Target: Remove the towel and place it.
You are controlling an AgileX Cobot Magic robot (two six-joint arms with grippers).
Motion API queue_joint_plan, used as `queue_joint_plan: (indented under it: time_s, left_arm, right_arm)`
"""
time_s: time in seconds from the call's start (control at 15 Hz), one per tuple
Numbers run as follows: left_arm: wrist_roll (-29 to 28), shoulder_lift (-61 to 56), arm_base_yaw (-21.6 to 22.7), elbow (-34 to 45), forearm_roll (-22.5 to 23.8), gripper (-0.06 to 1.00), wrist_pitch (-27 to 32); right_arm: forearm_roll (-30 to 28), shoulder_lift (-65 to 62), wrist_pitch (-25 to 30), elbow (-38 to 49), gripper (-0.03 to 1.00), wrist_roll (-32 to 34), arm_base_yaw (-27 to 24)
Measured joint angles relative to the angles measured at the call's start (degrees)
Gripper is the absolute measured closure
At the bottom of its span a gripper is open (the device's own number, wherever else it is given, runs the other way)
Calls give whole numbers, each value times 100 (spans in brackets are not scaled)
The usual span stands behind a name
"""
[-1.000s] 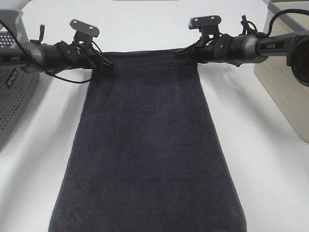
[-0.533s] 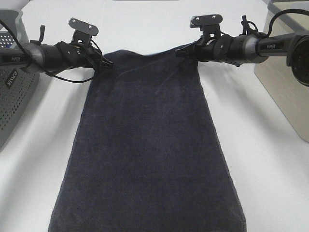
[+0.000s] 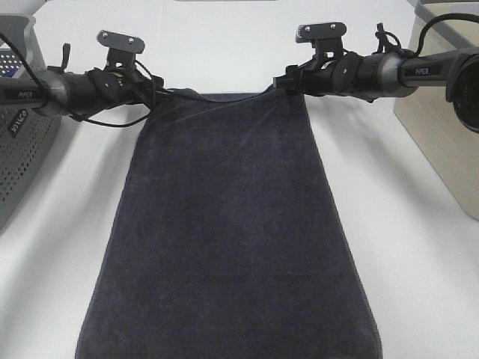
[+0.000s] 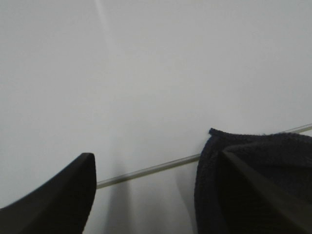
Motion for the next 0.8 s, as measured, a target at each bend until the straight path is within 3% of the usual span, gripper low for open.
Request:
queue_joint_plan:
  time_s: [0.27,0.33,0.47,0.8]
  left_arm:
    - [-17,-476,0,0,0,29,619]
    - [0,-865,0,0,29,29,1484]
    - [46,-1117,0,-46,40,29,2229]
    - [46,-814,23,-911,264,29,3214]
  right_arm:
    - [0,-235,888,0,28,23,0]
    - [-52,-602,1822,0,28,23,-6]
    - [-143,-1152,3272,0,28,23,-17]
    - [-246,-2074,7214,-17,28,23,-17]
